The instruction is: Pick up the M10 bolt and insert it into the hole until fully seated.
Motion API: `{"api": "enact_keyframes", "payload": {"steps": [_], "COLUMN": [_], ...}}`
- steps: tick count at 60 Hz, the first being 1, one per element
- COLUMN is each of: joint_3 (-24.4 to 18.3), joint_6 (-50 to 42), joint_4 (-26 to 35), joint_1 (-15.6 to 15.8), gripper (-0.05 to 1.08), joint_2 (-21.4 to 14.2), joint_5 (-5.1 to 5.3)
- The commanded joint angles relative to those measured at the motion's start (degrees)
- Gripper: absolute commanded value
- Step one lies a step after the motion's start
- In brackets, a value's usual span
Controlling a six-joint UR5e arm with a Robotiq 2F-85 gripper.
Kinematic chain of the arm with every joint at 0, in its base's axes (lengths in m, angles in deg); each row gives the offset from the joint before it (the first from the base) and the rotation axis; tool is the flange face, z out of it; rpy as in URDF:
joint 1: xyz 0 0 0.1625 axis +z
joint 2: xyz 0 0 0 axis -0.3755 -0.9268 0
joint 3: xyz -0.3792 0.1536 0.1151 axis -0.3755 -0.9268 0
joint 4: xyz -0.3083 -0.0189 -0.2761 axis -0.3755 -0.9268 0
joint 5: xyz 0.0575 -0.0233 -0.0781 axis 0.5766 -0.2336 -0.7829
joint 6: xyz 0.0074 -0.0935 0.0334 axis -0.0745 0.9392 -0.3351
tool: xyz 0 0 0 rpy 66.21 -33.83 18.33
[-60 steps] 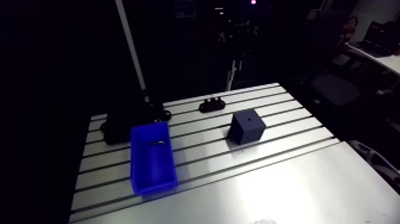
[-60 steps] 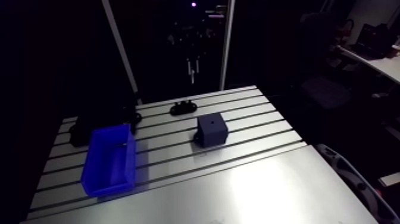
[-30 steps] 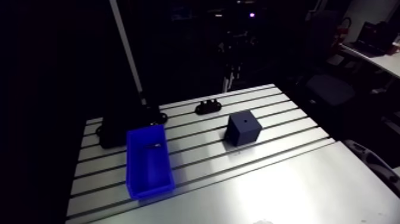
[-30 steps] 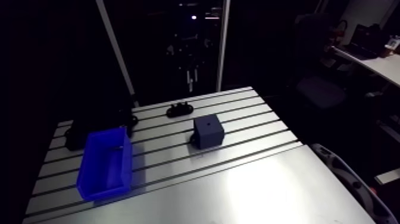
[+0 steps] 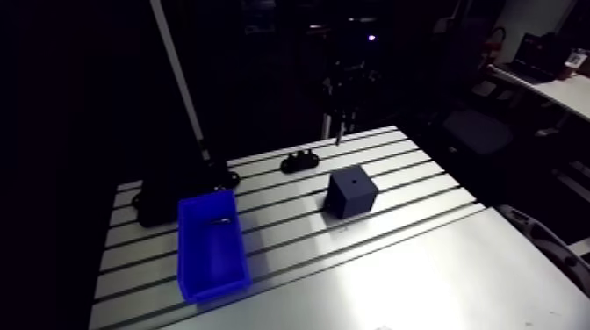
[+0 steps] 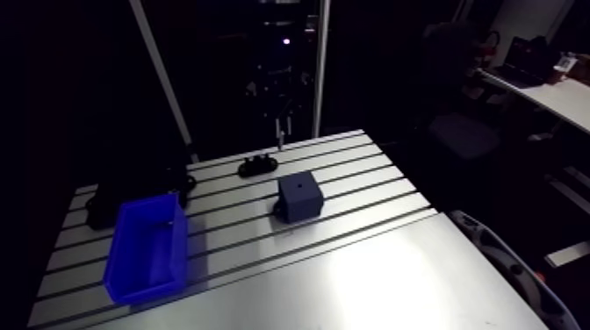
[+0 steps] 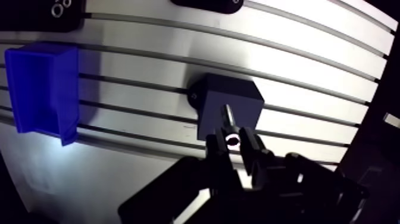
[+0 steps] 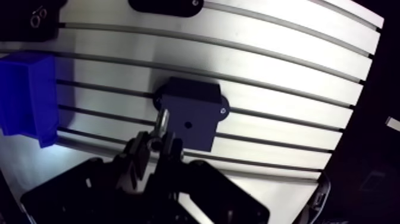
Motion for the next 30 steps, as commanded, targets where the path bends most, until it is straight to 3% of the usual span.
{"api": "enact_keyframes", "payload": {"steps": [1,30], "joint_3": [0.55,-0.27], "joint_6": [0.18,0.44], "joint_4": [1.51,3.48], "joint_1": [-1.96,-3.53], "gripper": [1.08,1.08], "joint_2": [-0.16,1.53], "joint_5": [-0.12,-0.21]}}
